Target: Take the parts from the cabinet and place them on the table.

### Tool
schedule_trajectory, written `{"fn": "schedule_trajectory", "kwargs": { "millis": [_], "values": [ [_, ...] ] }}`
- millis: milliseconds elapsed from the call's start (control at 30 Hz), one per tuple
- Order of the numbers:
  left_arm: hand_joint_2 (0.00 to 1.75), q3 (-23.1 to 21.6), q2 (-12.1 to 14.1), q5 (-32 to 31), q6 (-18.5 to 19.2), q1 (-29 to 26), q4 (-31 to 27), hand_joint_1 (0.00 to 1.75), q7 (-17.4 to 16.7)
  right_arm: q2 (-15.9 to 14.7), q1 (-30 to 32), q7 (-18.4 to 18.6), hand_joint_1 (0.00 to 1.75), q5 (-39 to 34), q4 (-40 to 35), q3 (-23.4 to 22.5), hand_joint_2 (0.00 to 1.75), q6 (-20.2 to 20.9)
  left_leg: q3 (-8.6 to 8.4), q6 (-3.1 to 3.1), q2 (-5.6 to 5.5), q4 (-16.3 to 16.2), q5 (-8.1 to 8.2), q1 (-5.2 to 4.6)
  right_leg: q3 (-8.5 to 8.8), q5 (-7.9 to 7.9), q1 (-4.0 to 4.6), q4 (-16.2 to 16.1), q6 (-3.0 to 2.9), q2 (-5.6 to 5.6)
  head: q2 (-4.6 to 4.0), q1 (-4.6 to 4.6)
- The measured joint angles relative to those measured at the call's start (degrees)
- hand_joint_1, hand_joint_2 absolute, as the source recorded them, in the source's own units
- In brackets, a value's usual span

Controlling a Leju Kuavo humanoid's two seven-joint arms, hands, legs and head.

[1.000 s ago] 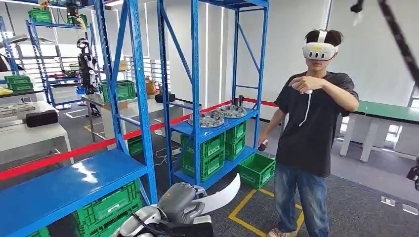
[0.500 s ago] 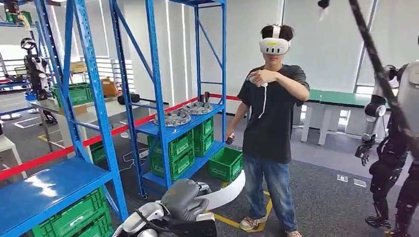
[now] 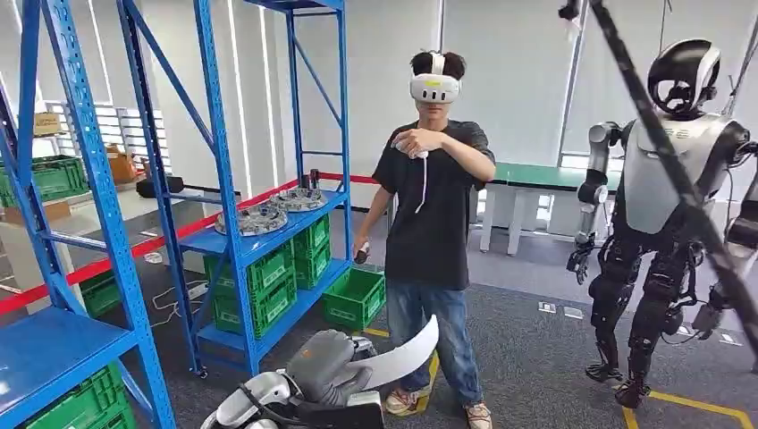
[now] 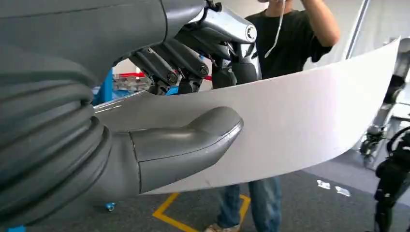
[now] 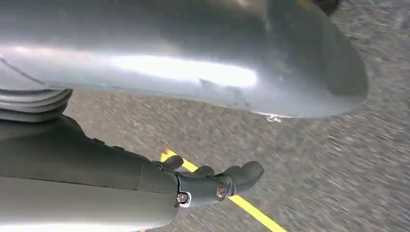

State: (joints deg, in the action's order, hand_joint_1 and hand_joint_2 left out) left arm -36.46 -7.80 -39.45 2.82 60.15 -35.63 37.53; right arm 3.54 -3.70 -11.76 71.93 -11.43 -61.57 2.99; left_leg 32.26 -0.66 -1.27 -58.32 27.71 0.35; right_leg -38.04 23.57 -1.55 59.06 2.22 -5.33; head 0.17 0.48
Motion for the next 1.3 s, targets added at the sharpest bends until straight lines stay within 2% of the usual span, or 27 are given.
{"fn": "schedule_trajectory", "kwargs": {
  "millis": [33, 67, 133, 167, 200, 267, 300, 333, 467, 533, 567, 633, 667, 700, 767, 800, 833, 867, 967, 1000, 1033, 1067, 1133, 1167, 1200, 1233, 1300],
  "values": [
    [1.75, 0.00, -0.20, 0.00, 0.02, 0.06, -0.02, 1.75, 0.11, 0.09, -0.08, 0.00, 0.00, 0.02, 0.00, 0.00, 0.00, 0.00, 0.03, -0.43, 0.27, 0.18, -0.19, -0.01, -1.15, 1.61, 0.28, 2.18, 0.06, 2.48, 0.00, 0.27],
    [1.75, 0.00, -0.24, 0.00, 0.02, 0.07, -0.02, 1.75, 0.15, 0.09, -0.34, 0.02, 0.00, 0.02, 0.00, 0.00, 0.00, 0.00, 0.12, -0.51, 1.01, 0.17, -0.24, -0.18, -3.17, 3.96, 0.37, 6.49, 0.24, 3.92, 0.00, 0.35],
    [1.75, -0.02, -0.22, 0.00, 0.02, -0.36, 0.02, 1.75, 0.15, 0.09, -0.56, 0.24, 0.00, 0.09, 0.00, 0.02, 0.00, 0.02, 0.21, -0.81, 2.67, 0.02, -0.08, -0.52, -7.24, 7.59, 0.36, 15.55, 0.44, 4.76, 0.00, 0.35],
    [1.75, -0.04, -0.24, 0.00, 0.04, -0.56, 0.02, 1.75, 0.17, 0.09, -0.48, 0.39, 0.00, 0.11, 0.00, 0.00, 0.00, 0.07, 0.27, -0.86, 3.40, -0.04, -0.04, -0.58, -7.80, 7.66, 0.35, 17.05, 0.45, 4.88, 0.00, 0.37],
    [1.75, -0.09, -0.31, 0.00, 0.09, -0.66, 0.00, 1.75, 0.15, 0.09, -0.35, 0.39, 0.00, 0.18, 0.00, 0.00, 0.00, 0.09, 0.29, -0.87, 4.03, -0.11, -0.02, -0.63, -6.96, 6.64, 0.36, 15.78, 0.41, 5.00, 0.00, 0.37],
    [1.75, -0.11, -0.31, 0.00, 0.11, -0.58, -0.15, 1.75, 0.15, 0.07, -0.34, 0.42, 0.00, 0.22, 0.00, 0.00, 0.00, 0.09, 0.28, -0.68, 5.40, -0.36, 0.23, -0.67, -1.35, 2.50, 0.42, 6.25, 0.08, 5.95, 0.00, 0.37],
    [1.75, -0.09, -0.33, 0.00, 0.11, -0.51, -0.29, 1.75, 0.15, 0.07, -0.39, 0.42, 0.00, 0.24, 0.00, 0.00, 0.00, 0.09, 0.24, -0.42, 5.93, -0.60, 0.44, -0.84, 1.82, 1.18, 0.69, 1.11, -0.21, 8.52, 0.00, 0.37],
    [1.75, -0.11, -0.33, 0.00, 0.11, -0.45, -0.46, 1.75, 0.18, 0.06, -0.56, 0.44, 0.00, 0.24, 0.00, 0.00, 0.00, 0.11, 0.40, -0.07, 6.34, -0.75, 0.72, -1.35, 2.16, 1.85, 1.17, 0.17, -0.77, 10.26, 0.00, 0.37],
    [1.75, -0.15, -0.61, 0.00, 0.11, -0.34, -0.54, 1.75, 0.17, 0.07, -0.40, 0.39, 0.00, 0.26, 0.00, 0.00, 0.00, 0.13, -0.21, 0.97, 8.44, -0.35, 0.96, -1.41, 1.71, 1.21, 1.05, -0.52, -2.02, 7.57, 0.00, 0.11],
    [1.75, -0.22, -0.51, 0.00, 0.11, -0.30, -0.66, 1.75, 0.24, 0.07, -0.36, 0.44, 0.00, 0.26, 0.00, 0.00, 0.00, 0.13, 0.96, 1.70, 3.45, -3.05, 3.13, -0.91, 1.93, 0.77, 0.54, -0.90, -2.69, 6.61, 0.00, 0.00],
    [1.75, -0.22, -0.31, 0.00, 0.11, -0.33, -0.64, 1.75, 0.24, 0.04, -0.53, 0.41, 0.00, 0.26, 0.00, 0.00, 0.00, 0.11, 2.62, 1.86, 2.18, -6.87, 5.35, -0.80, 1.86, 0.74, 0.53, -0.90, -2.93, 6.09, 0.00, -0.04],
    [1.75, -0.26, -0.03, 0.00, 0.11, -0.81, -0.48, 1.75, 0.20, 0.04, -0.65, 0.39, 0.00, 0.26, 0.00, 0.00, 0.00, 0.11, 6.86, 2.10, 1.48, -16.16, 9.32, -0.64, 1.79, 0.71, 0.54, -0.89, -3.02, 4.55, 0.00, -0.08],
    [1.75, -0.31, 0.04, 0.00, 0.11, -1.12, -0.44, 1.75, 0.20, 0.04, -0.58, 0.42, 0.00, 0.26, 0.00, 0.00, 0.00, 0.11, 8.22, 2.15, 1.46, -18.74, 9.66, -0.58, 1.78, 0.70, 0.53, -0.88, -3.01, 3.74, 0.00, -0.08],
    [1.75, -0.31, 0.13, 0.00, 0.11, -1.25, -0.37, 1.75, 0.13, 0.04, -0.46, 0.44, 0.00, 0.26, 0.00, 0.00, 0.00, 0.11, 8.06, 2.16, 1.45, -18.03, 8.47, -0.45, 1.79, 0.66, 0.49, -0.88, -2.95, 2.97, 0.00, -0.11],
    [1.75, -0.33, 0.15, 0.00, 0.11, -1.19, -0.39, 1.75, 0.15, 0.06, -0.35, 0.46, 0.00, 0.26, 0.00, 0.00, 0.00, 0.11, 4.46, 2.08, 1.00, -9.97, 3.40, -0.12, 1.81, 0.57, 0.38, -0.70, -2.73, 1.47, 0.00, -0.13],
    [1.75, -0.33, 0.15, 0.00, 0.11, -1.15, -0.48, 1.75, 0.17, 0.04, -0.41, 0.48, 0.00, 0.26, 0.00, 0.00, 0.00, 0.11, 2.04, 2.08, -0.17, -4.80, 0.95, 0.09, 1.81, 0.58, 0.30, -0.58, -2.54, 0.82, 0.00, -0.13],
    [1.75, -0.33, 0.30, 0.00, 0.11, -1.14, -0.44, 1.75, 0.20, 0.04, -0.45, 0.46, 0.00, 0.26, 0.00, 0.00, 0.00, 0.11, 0.66, 2.15, -3.74, -1.53, 0.79, 0.50, 1.49, 0.56, 0.29, -0.38, -2.09, 0.21, 0.00, -0.17],
    [1.75, -0.35, 0.30, 0.00, 0.11, -1.16, -0.48, 1.75, 0.20, 0.04, -0.61, 0.50, 0.00, 0.26, 0.00, 0.00, 0.00, 0.11, 0.29, 2.05, -3.83, -0.83, 0.88, 0.48, 1.07, 0.43, 0.40, -0.17, -1.61, -0.49, 0.00, -0.15],
    [1.75, -0.44, 0.08, 0.00, 0.11, -1.16, -0.50, 1.75, 0.11, 0.04, -0.12, 0.48, 0.00, 0.26, 0.00, 0.00, 0.00, 0.13, 0.42, 0.98, -2.16, -0.85, 0.47, -0.21, 0.59, -0.56, -0.23, -1.03, -0.07, -2.32, 0.00, -0.22],
    [1.75, -0.44, -0.22, 0.00, 0.13, -1.15, -0.63, 1.75, 0.13, 0.04, 0.01, 0.48, 0.00, 0.26, 0.00, 0.00, 0.00, 0.13, 0.20, 0.37, -1.34, -0.13, 0.03, 0.25, 0.48, -0.51, -0.21, -1.00, 0.13, -1.84, 0.00, -0.24],
    [1.75, -0.44, -0.40, 0.00, 0.13, -1.11, -0.70, 1.75, 0.13, 0.09, 0.05, 0.48, 0.00, 0.26, 0.00, 0.00, 0.00, 0.13, 0.11, -0.02, -0.72, 0.10, -0.18, 0.19, -0.09, 0.61, 0.22, 0.42, 0.11, 1.59, 0.00, -0.11],
    [1.75, -0.46, -0.44, 0.00, 0.11, -1.02, -0.83, 1.75, 0.24, 0.11, -0.19, 0.46, 0.00, 0.26, 0.00, 0.00, 0.00, 0.13, 0.17, -0.25, -0.02, 0.13, -0.27, 0.04, -1.81, 2.83, 0.44, 4.10, 0.27, 3.76, 0.00, -0.04],
    [1.75, -0.46, -0.27, 0.00, 0.11, -1.12, -0.70, 1.75, 0.17, 0.11, -0.51, 0.37, 0.00, 0.26, 0.00, 0.00, 0.00, 0.13, 0.25, -0.44, 1.68, 0.05, -0.15, -0.31, -6.30, 7.09, 0.43, 13.84, 0.38, 4.81, 0.00, 0.05],
    [1.75, -0.46, -0.24, 0.00, 0.11, -1.20, -0.61, 1.75, 0.15, 0.11, -0.47, 0.35, 0.00, 0.26, 0.00, 0.00, 0.00, 0.13, 0.33, -0.52, 2.47, -0.02, -0.10, -0.40, -7.77, 8.03, 0.43, 17.12, 0.38, 4.89, 0.00, 0.05],
    [1.75, -0.48, -0.24, 0.00, 0.13, -1.23, -0.61, 1.75, 0.15, 0.11, -0.34, 0.37, 0.00, 0.28, 0.00, 0.00, 0.00, 0.13, 0.37, -0.54, 3.23, -0.08, -0.08, -0.47, -7.82, 7.61, 0.43, 17.49, 0.37, 4.96, 0.00, 0.07],
    [1.75, -0.48, -0.27, 0.00, 0.13, -1.22, -0.63, 1.75, 0.15, 0.11, -0.26, 0.37, 0.00, 0.30, 0.00, 0.00, 0.00, 0.13, 0.37, -0.59, 3.91, -0.14, -0.03, -0.52, -6.25, 6.05, 0.43, 14.85, 0.27, 5.08, 0.00, 0.07],
    [1.75, -0.48, -0.27, 0.00, 0.33, -1.08, -0.77, 1.75, 0.15, 0.09, -0.33, 0.33, 0.00, 0.35, 0.00, 0.00, 0.00, 0.13, 0.35, -0.37, 5.25, -0.38, 0.21, -0.54, 0.07, 1.84, 0.58, 4.13, -0.11, 6.51, 0.00, 0.07]
  ]
}}
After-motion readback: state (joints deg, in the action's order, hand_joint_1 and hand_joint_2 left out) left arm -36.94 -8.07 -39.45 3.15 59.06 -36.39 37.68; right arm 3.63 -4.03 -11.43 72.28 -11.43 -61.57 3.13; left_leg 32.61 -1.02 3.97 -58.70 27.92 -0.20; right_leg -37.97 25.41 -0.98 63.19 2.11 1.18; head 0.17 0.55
